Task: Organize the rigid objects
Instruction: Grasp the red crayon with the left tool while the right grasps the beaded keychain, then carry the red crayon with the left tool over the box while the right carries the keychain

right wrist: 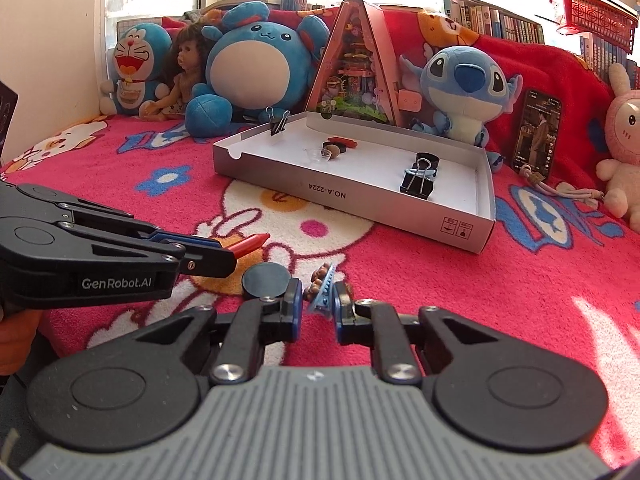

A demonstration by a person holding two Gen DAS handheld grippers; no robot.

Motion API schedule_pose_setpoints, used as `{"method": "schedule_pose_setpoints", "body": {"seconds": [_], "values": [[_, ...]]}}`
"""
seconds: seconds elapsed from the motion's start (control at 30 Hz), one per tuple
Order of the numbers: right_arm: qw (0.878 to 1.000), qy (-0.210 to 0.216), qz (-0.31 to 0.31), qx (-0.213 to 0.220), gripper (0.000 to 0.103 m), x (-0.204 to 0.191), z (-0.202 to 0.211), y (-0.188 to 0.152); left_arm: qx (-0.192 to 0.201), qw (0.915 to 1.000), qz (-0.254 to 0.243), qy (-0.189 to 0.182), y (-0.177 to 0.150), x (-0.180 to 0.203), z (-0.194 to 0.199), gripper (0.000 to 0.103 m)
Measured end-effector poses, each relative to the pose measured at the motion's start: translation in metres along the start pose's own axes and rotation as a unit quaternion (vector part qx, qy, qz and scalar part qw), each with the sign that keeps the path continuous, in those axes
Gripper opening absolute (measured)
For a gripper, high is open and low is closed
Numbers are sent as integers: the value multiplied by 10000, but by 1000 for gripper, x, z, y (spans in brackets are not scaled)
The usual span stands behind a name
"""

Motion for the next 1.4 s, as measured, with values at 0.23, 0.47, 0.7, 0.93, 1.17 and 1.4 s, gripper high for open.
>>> {"method": "schedule_pose_setpoints", "body": {"seconds": [0.23,0.47,0.7,0.93,1.17,1.4], "values": [[9997,-182,-112,69,20,6,-1,7,187,9998,-13,42,15,2,-1,8],[9987,-411,-246,159,20,20,-7,22,546,9984,-78,124,47,5,-6,8],[9973,-553,-415,246,20,41,-22,40,696,9973,-76,215,76,3,-25,8],[9957,-657,-591,276,20,58,-40,52,734,9967,11,337,92,-3,-47,8],[9955,-757,-527,203,20,64,-56,56,657,9968,-10,452,96,-9,-67,8],[9948,-813,-598,119,20,71,-77,58,476,9975,104,516,100,-16,-91,8]]}}
Point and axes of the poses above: each gripper's, at about its wrist camera, not at the fingertips, and z roughly against the way its jaws point, x to its right, y to its top, the point moved 4 cm from there along -z, roughly the way its jaws point, and after that the axes turned 9 degrees about z, right-handed, at the moved point
